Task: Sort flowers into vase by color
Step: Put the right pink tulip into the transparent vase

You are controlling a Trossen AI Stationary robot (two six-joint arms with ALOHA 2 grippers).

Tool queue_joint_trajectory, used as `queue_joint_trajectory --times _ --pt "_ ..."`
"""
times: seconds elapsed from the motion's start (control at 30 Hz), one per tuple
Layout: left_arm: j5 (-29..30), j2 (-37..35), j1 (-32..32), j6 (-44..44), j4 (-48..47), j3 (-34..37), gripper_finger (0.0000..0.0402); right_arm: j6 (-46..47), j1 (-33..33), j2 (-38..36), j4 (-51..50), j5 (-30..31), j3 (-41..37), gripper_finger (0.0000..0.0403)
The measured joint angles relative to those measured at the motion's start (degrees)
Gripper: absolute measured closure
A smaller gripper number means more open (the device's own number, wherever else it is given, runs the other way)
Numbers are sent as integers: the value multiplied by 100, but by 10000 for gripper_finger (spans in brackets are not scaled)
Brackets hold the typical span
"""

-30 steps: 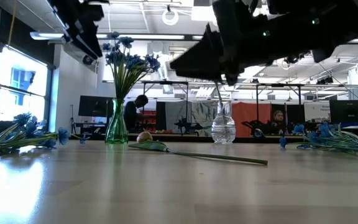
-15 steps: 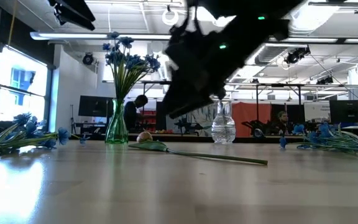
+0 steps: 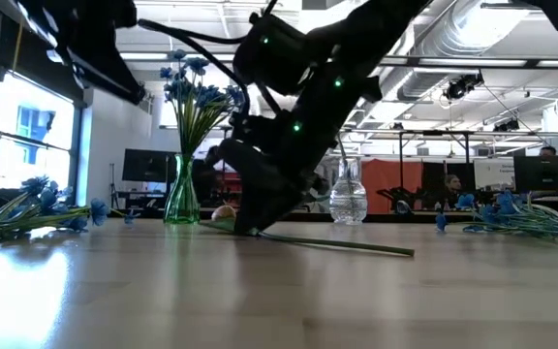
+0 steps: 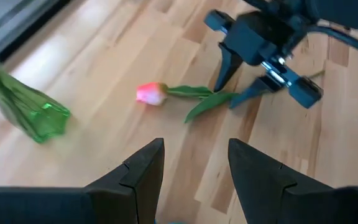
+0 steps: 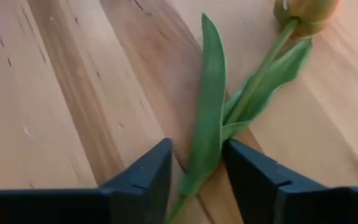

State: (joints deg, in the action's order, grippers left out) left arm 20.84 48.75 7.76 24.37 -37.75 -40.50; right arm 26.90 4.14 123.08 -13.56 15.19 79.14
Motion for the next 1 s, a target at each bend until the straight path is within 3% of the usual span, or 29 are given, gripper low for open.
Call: queue_joint_trajectory --times 0.23,0.33,0.47,0.57,0.7,0.83,0.9,1.0 --pt "0 0 269 258 850 724 234 -372 -114 -27 179 -176 -340 390" --pt "10 0 399 267 1207 965 234 -287 -94 -220 825 -53 -847 390" --pt "208 -2 557 408 1382 1156 234 -192 43 -701 2684 -78 -2126 398" --pt "363 0 634 366 1587 1282 234 -121 154 -1260 3532 -47 -2976 398" --pt "585 9 677 153 2134 1430 234 -261 317 -2334 4432 757 -3815 399" --pt "783 11 710 -206 2899 1604 234 -1210 534 -3419 5554 1449 -4647 400" --pt "806 9 710 -458 3505 1786 234 -1983 593 -3908 6615 1251 -5183 400" --pt "802 42 710 -702 4354 2034 234 -2672 449 -4344 8380 397 -6157 400"
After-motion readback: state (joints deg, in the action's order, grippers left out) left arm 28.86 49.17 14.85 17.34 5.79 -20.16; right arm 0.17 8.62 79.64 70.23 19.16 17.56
